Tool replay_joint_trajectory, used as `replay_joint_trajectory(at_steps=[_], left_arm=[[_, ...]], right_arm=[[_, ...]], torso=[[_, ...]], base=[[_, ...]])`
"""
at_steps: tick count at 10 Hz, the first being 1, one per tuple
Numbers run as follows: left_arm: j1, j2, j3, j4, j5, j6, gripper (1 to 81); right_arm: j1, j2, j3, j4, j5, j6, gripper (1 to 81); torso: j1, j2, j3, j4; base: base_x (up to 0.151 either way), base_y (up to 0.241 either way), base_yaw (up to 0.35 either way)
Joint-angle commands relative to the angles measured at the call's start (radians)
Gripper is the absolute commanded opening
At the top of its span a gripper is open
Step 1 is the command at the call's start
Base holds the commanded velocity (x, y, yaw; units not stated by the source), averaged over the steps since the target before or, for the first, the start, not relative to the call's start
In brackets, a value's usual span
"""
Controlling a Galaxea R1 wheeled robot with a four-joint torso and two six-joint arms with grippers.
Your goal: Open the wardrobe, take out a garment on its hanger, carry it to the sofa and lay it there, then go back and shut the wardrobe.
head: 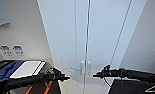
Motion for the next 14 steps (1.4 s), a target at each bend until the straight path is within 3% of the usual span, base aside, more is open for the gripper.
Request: replay_joint_trajectory(at_steps=[1,5,14], left_arm=[[-0.174,0.08,-0.082,-0.019,-0.005,-0.02,81.1],[-0.189,0.232,-0.204,-0.018,0.001,-0.024,81.1],[-0.194,0.393,-0.428,-0.002,-0.001,-0.023,81.1]], right_arm=[[0.17,0.03,-0.03,0.026,0.016,0.041,81.1],[0.177,0.085,-0.084,0.026,0.059,0.056,81.1],[0.224,0.23,-0.268,0.028,0.073,0.07,81.1]], torso=[[0.0,0.0,0.0,0.0],[0.001,0.001,-0.001,0.0],[0.002,0.001,-0.002,0.0]], base=[[0.0,0.0,0.0],[0.0,0.0,0.0],[0.0,0.0,0.0]])
